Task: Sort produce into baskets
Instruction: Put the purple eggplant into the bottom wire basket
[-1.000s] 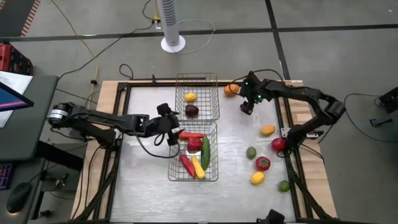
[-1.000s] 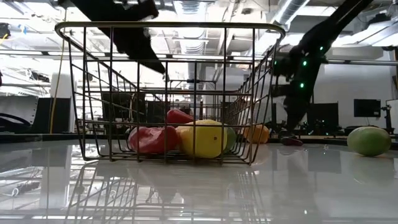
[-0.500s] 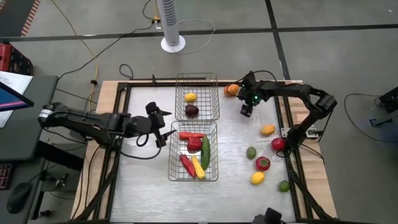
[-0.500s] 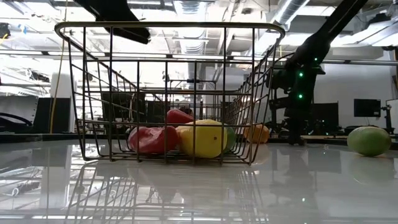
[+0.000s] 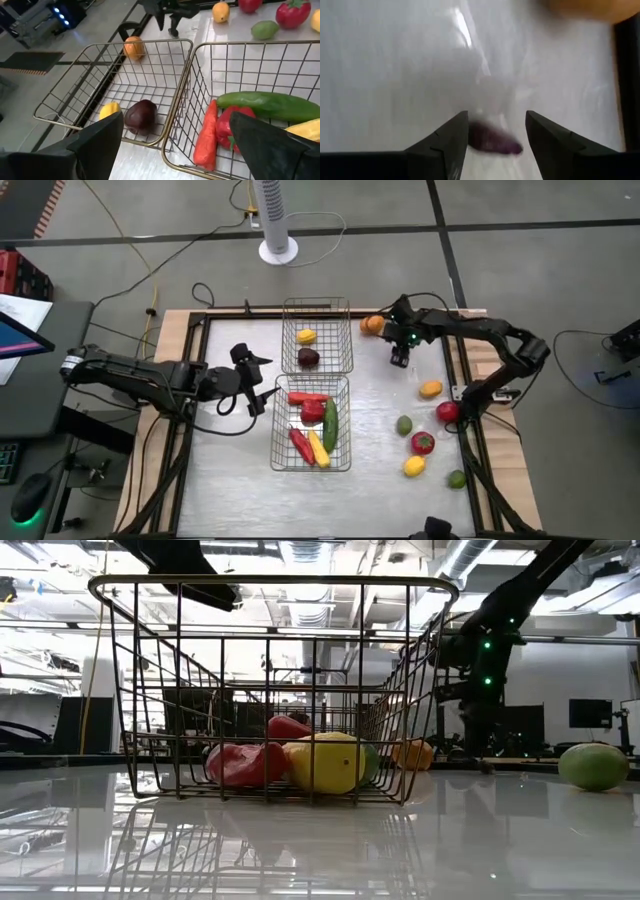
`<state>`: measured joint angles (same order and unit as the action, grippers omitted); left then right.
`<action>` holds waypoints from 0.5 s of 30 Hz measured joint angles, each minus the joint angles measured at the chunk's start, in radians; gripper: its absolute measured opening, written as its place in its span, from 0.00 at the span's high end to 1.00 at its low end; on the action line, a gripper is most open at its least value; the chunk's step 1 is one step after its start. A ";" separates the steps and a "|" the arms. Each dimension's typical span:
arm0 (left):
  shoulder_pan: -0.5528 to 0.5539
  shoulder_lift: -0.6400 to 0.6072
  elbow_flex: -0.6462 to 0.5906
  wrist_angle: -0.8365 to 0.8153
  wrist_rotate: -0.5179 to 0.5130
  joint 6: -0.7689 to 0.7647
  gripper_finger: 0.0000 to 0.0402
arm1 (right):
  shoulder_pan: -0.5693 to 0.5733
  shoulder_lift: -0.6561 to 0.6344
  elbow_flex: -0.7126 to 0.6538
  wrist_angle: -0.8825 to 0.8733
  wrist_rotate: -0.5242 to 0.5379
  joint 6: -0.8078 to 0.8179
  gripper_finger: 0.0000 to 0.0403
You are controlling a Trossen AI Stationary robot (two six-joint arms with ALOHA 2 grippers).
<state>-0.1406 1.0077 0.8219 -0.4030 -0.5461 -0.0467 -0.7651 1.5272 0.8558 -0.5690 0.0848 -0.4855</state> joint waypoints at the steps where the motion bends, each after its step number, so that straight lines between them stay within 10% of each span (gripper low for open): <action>1: 0.000 0.000 0.000 0.000 0.000 0.000 0.12 | 0.008 -0.002 0.000 -0.022 0.010 -0.029 0.44; 15: 0.000 0.000 0.000 0.000 0.000 -0.002 0.12 | 0.065 -0.001 0.000 -0.095 0.166 -0.253 0.33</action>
<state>-0.1406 1.0077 0.8219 -0.4030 -0.5461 -0.0483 -0.6998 1.5259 0.8558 -0.6642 0.2506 -0.7382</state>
